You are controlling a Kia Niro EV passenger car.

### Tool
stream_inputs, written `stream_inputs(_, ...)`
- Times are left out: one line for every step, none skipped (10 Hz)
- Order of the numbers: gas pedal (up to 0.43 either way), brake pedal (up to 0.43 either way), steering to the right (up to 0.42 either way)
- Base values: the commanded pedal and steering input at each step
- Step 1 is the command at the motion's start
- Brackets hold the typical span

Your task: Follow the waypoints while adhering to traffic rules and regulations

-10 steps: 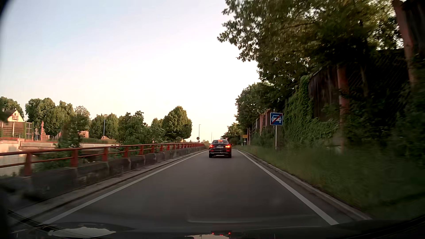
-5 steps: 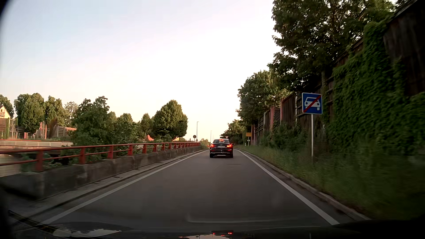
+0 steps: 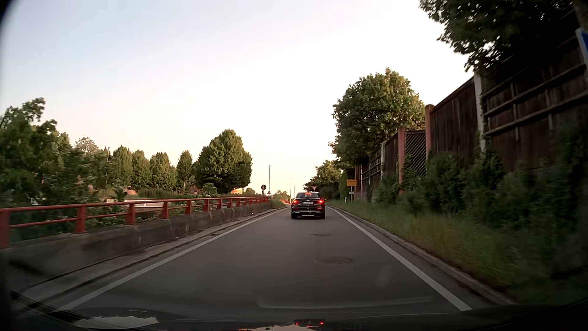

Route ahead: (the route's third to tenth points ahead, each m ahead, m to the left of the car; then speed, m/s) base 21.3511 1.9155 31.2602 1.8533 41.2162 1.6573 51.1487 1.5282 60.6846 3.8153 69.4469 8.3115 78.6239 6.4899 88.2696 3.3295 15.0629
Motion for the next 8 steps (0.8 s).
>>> stream_inputs(0.0, 0.03, 0.003)
stream_inputs(0.0, 0.037, 0.003)
stream_inputs(0.0, 0.055, 0.005)
stream_inputs(0.0, 0.073, 0.006)
stream_inputs(0.0, 0.091, 0.006)
stream_inputs(0.0, 0.104, 0.005)
stream_inputs(0.0, 0.11, 0.002)
stream_inputs(0.0, 0.116, 0.001)
